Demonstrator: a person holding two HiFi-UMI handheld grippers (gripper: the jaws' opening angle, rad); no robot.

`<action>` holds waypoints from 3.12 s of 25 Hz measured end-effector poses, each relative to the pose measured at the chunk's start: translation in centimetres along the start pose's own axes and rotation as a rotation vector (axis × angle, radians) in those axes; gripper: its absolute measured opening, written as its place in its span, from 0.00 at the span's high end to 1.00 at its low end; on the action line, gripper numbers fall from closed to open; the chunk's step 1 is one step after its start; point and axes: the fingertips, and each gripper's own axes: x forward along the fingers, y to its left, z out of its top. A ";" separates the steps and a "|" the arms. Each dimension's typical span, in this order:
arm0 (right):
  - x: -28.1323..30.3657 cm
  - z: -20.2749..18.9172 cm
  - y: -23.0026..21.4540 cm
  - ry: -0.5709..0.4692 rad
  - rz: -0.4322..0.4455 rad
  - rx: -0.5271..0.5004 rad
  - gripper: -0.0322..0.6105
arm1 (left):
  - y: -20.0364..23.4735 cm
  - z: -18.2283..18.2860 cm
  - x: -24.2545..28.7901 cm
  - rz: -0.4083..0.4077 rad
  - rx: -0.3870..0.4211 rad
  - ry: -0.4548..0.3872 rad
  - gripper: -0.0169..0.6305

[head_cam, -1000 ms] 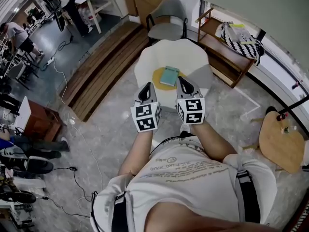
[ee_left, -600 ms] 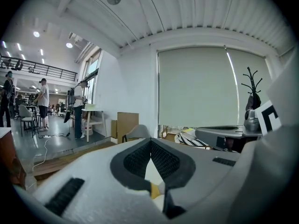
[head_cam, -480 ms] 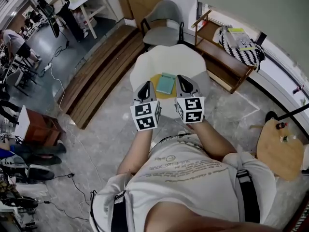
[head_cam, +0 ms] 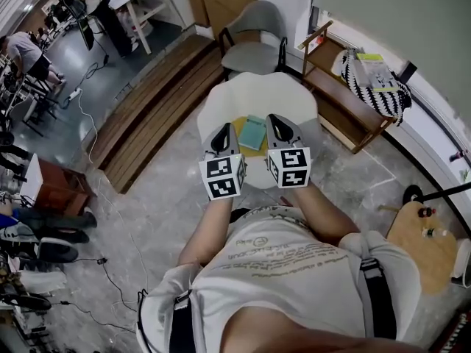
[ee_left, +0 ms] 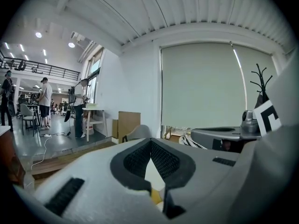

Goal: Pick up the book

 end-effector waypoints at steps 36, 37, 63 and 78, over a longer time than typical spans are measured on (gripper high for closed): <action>12.6 -2.4 -3.9 0.112 -0.026 0.014 0.91 | 3.5 -1.1 13.2 -0.073 -0.046 0.086 0.94; 13.1 -2.5 -3.7 0.119 -0.024 0.008 0.91 | 3.9 -1.3 13.6 -0.076 -0.054 0.090 0.94; 21.8 -13.7 -6.0 0.341 -0.147 0.056 0.91 | 8.8 -15.3 24.1 -0.194 -0.183 0.416 0.94; 22.7 -27.1 -6.9 0.540 -0.189 0.074 0.91 | 8.3 -27.5 28.1 -0.292 -0.182 0.600 0.94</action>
